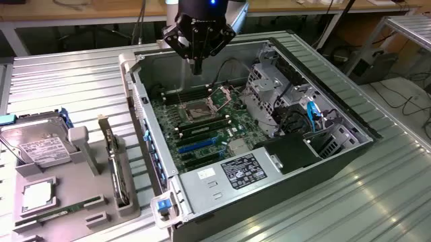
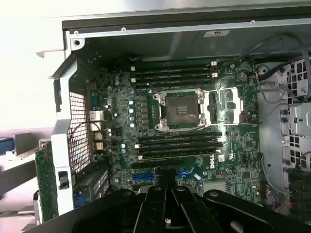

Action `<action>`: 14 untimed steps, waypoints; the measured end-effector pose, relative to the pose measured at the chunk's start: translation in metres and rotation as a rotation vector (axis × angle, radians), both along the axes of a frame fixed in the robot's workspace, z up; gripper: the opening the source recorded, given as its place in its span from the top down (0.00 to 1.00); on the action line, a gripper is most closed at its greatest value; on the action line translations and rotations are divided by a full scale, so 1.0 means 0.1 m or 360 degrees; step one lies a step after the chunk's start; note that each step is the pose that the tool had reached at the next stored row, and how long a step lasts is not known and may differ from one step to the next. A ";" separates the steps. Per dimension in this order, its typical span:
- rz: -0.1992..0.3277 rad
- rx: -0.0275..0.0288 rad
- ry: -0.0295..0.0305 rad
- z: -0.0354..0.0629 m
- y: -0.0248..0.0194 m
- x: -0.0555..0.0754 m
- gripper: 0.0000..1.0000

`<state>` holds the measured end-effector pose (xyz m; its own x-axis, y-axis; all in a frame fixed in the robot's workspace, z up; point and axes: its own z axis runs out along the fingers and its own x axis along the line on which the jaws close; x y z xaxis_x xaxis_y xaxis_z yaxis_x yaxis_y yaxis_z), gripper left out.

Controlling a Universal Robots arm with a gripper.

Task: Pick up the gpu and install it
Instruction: 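Reach for the gpu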

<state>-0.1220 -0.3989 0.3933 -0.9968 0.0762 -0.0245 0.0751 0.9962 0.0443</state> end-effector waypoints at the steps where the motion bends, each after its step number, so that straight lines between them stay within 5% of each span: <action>1: 0.0000 0.00001 0.00000 0.000 0.000 0.00 0.89; 11: 0.0000 -0.00001 0.00001 0.000 -0.002 0.00 0.89; 14: 0.0000 0.00004 -0.00002 -0.001 -0.056 -0.02 0.89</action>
<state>-0.1242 -0.4046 0.3932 -0.9968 0.0763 -0.0246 0.0751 0.9962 0.0446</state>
